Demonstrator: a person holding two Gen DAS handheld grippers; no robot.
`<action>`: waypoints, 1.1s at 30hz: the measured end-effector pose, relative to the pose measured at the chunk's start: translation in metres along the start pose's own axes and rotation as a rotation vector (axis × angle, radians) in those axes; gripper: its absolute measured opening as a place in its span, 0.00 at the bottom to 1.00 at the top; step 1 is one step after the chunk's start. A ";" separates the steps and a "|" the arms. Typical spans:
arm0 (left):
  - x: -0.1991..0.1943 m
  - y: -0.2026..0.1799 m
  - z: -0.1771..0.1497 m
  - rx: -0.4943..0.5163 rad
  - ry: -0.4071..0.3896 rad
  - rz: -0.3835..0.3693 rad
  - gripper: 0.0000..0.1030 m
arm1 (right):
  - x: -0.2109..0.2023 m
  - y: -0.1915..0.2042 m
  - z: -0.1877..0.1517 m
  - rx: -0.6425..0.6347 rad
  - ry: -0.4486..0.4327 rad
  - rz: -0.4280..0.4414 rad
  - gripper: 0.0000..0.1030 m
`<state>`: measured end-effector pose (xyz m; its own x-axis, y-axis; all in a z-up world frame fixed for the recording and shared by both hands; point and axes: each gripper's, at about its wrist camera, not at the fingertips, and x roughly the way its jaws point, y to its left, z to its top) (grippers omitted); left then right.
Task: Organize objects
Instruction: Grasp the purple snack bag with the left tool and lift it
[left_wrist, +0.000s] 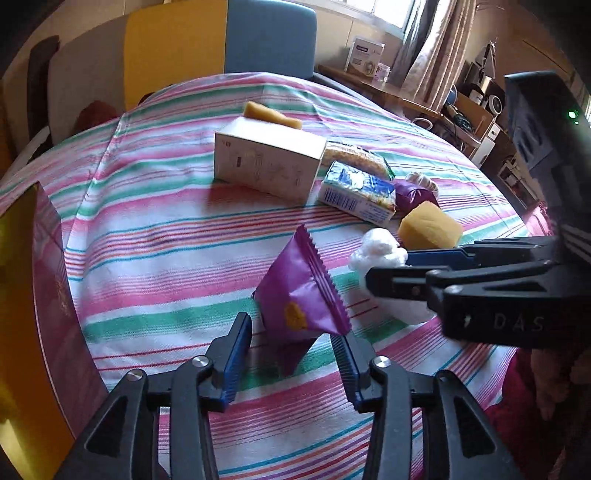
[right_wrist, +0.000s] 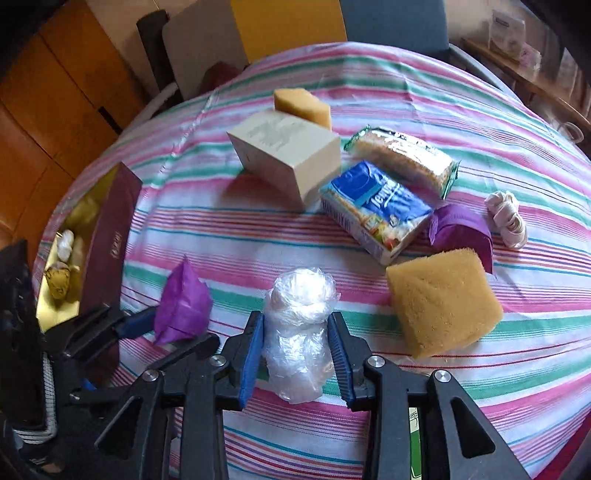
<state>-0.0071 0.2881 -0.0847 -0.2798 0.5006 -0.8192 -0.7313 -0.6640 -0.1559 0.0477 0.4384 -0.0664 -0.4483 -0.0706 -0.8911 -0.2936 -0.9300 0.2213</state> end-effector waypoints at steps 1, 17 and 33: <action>-0.001 -0.001 0.000 0.008 -0.006 0.004 0.43 | 0.000 0.000 0.001 0.002 -0.001 0.002 0.44; -0.003 -0.005 -0.002 0.032 -0.038 -0.022 0.33 | 0.016 -0.007 0.001 0.013 0.069 -0.082 0.30; -0.110 0.032 -0.017 -0.047 -0.182 -0.038 0.33 | 0.020 -0.004 -0.001 -0.021 0.082 -0.104 0.33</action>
<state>0.0110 0.2029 -0.0090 -0.3629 0.6153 -0.6998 -0.7150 -0.6655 -0.2143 0.0405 0.4402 -0.0858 -0.3456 -0.0023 -0.9384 -0.3167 -0.9410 0.1189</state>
